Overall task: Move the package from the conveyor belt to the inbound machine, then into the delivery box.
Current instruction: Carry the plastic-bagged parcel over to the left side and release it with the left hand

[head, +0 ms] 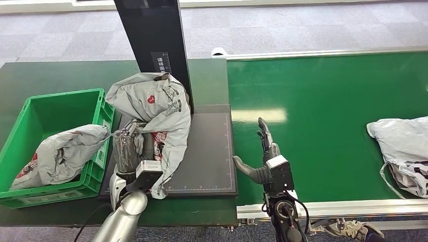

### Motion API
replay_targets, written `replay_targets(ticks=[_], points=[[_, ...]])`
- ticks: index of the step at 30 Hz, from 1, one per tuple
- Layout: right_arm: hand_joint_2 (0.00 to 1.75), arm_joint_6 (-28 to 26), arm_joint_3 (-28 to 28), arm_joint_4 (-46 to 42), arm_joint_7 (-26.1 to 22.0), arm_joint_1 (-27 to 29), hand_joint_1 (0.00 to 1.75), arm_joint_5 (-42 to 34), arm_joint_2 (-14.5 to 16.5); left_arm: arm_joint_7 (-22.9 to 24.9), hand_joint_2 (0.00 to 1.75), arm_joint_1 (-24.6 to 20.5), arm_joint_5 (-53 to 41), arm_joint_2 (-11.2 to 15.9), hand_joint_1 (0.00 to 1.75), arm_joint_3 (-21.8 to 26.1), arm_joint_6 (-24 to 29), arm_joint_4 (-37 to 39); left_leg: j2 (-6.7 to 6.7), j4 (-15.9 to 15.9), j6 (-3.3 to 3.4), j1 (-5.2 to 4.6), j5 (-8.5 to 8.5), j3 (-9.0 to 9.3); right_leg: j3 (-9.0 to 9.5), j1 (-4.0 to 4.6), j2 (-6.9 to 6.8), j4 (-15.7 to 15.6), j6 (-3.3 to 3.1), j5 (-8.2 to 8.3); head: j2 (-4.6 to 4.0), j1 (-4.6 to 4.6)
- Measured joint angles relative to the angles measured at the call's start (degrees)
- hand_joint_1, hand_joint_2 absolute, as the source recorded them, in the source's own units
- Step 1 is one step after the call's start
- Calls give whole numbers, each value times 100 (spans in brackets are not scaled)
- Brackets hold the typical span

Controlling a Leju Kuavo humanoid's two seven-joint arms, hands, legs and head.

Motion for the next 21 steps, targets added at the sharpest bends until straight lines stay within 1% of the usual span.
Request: replay_targets(ticks=[3, 6, 9, 12, 15, 18, 19, 21], points=[[175, -2, 3, 24, -13, -2, 0, -19, 0, -119, 175, 66, -288, -22, 175, 88, 44, -228, 0, 0, 0, 0, 0, -1, -2, 0, 0, 0, 0, 0, 0, 1], [175, -16, 12, 59, -27, -2, 0, -42, 0, -169, 175, 117, -1052, -127, 175, 413, 57, -712, 1, 0, 0, 0, 0, -5, -6, 0, 1, 0, 0, 0, 0, 1], [175, -31, 21, 77, -33, 1, 0, -52, -1, -174, 175, 38, -1657, -221, 175, 1022, 62, -1054, 3, 0, 0, 1, 0, -6, -9, 1, 2, 0, -1, 0, 0, 1], [175, -51, 28, 86, -33, 3, 0, -55, -3, -174, 175, -202, -1602, -240, 175, 1859, 63, -1131, 5, 0, -2, 3, 2, -6, -10, 3, 4, 2, -3, 2, 0, 1], [175, -62, 34, 106, -33, 3, 0, -56, -9, -174, 175, -493, -1339, -143, 175, 2734, 63, -1128, 5, 0, -8, 9, 6, -4, -10, 9, 5, 3, -5, 3, 0, 0], [175, -63, 45, 138, -33, 0, 0, -59, -15, -27, 175, -777, -1588, 27, 175, 3393, 63, -1064, 3, 0, -11, 11, 8, -6, -11, 12, 5, 4, -5, 3, 0, 1], [175, -62, 52, 150, -33, -2, 0, -61, -15, 157, 175, -891, -1834, 98, 175, 3554, 63, -1003, 3, 0, -11, 11, 8, -6, -11, 12, 4, 4, -5, 3, 0, 2], [175, -60, 77, 172, -34, -7, 0, -63, -14, 682, 175, -1126, -2396, 284, 175, 3786, 63, -818, 4, 0, -11, 11, 8, -6, -11, 12, 5, 4, -5, 3, 0, 2]])
